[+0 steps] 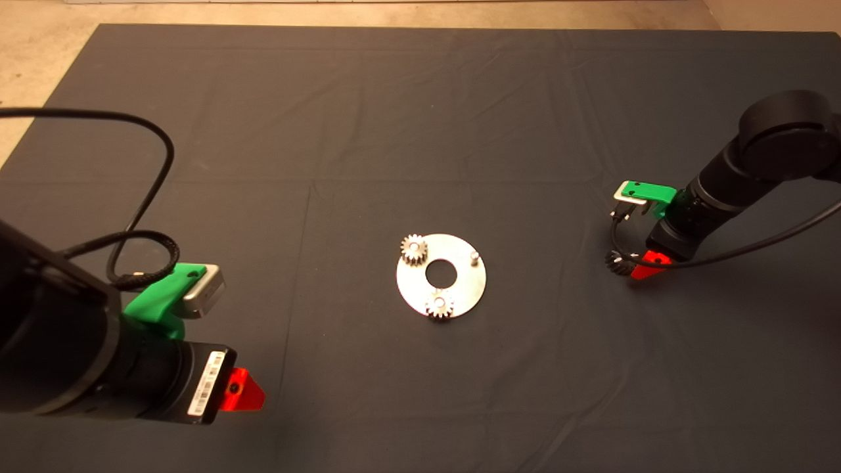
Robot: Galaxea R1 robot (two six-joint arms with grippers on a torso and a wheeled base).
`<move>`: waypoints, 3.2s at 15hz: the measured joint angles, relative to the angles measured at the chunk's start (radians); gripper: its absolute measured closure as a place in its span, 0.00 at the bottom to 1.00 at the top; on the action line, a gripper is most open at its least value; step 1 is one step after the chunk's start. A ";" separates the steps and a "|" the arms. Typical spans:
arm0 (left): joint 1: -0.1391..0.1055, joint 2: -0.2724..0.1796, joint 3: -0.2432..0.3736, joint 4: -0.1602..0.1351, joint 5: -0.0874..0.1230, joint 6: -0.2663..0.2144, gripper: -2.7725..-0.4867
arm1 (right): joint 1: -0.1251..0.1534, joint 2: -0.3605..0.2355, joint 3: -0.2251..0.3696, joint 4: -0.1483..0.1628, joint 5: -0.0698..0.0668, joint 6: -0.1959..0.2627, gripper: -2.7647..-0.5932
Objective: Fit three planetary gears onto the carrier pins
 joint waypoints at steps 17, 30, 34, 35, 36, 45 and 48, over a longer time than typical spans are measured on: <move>0.000 0.002 0.000 0.000 0.000 0.005 0.13 | -0.039 0.011 0.001 -0.001 0.118 -0.003 0.16; 0.000 0.001 0.000 0.000 0.000 0.005 0.13 | -0.041 0.008 0.001 -0.007 0.132 -0.045 0.36; 0.000 -0.001 0.000 -0.001 0.000 0.005 0.13 | -0.049 0.005 0.001 -0.011 0.133 -0.086 0.37; 0.000 -0.001 0.000 -0.001 0.000 0.005 0.13 | -0.049 0.005 0.001 -0.012 0.133 -0.090 0.37; 0.000 -0.001 0.000 -0.001 0.000 0.005 0.13 | -0.049 0.005 0.001 -0.018 0.133 -0.103 0.37; 0.000 -0.003 0.000 -0.004 0.000 0.005 0.13 | -0.049 0.005 0.002 -0.043 0.133 -0.105 0.44; 0.000 -0.004 0.000 -0.004 0.000 0.005 0.13 | -0.049 0.002 0.014 -0.044 0.133 -0.105 0.44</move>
